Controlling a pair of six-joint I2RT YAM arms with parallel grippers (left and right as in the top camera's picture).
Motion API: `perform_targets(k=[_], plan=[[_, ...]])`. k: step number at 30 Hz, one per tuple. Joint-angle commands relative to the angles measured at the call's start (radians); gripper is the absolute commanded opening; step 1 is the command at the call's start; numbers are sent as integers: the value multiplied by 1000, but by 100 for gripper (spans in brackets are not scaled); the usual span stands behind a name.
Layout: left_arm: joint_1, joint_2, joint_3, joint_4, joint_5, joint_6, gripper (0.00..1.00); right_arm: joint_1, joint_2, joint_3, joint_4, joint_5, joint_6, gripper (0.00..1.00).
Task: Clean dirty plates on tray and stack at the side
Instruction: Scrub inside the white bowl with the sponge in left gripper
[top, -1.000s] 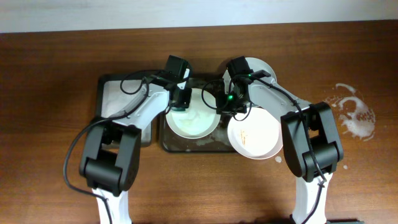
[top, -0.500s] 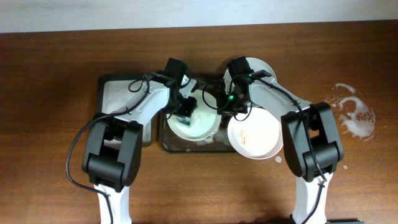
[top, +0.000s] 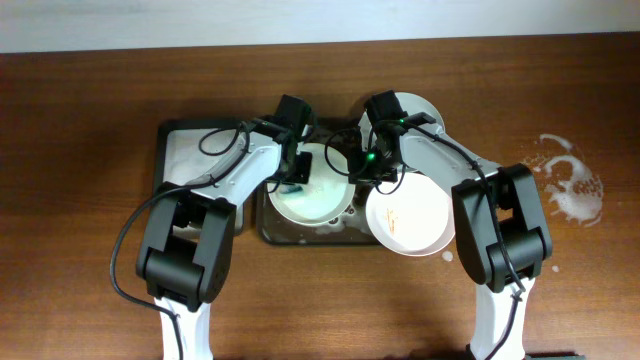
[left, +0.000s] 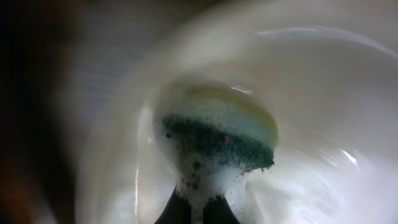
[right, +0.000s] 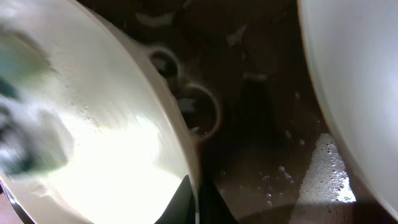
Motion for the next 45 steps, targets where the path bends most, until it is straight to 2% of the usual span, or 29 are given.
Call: perform_targets(k=[1, 5, 9, 10, 13, 16, 20, 26, 31, 35, 37, 41, 45], plan=[[22, 66, -25, -2, -333, -150, 1, 2, 11, -1, 3, -24, -3, 4], [22, 65, 32, -24, -341, -159, 1, 2, 11, -1, 3, -24, -3, 4], [13, 65, 122, -126, -294, -150, 1, 2, 11, -1, 3, -24, -3, 4], [9, 65, 162, -163, -229, -113, 1, 2, 11, -1, 4, -24, -3, 4], [7, 65, 266, -209, 108, 118, 1, 2, 11, -1, 6, -24, -3, 4], [8, 65, 288, -212, 248, 189, 0, 2, 11, -1, 6, -24, -3, 4], [8, 80, 281, -245, 247, 186, 1, 2, 11, -1, 3, -24, -6, 4], [7, 121, 222, -237, 247, 113, 1, 2, 11, -1, 5, -24, -6, 4], [7, 190, 221, -239, 248, 115, 1, 2, 11, -1, 5, -24, -6, 4], [8, 216, 221, -243, 195, 114, 1, 2, 11, -1, 4, -24, -6, 4], [8, 219, 221, -249, 66, 101, 1, 2, 11, -1, 4, -24, -6, 4], [8, 219, 233, -318, -253, -37, 1, 2, 11, -1, 3, -24, -6, 4], [5, 219, 275, -378, -367, -84, 1, 2, 11, -1, 5, -24, -6, 4]])
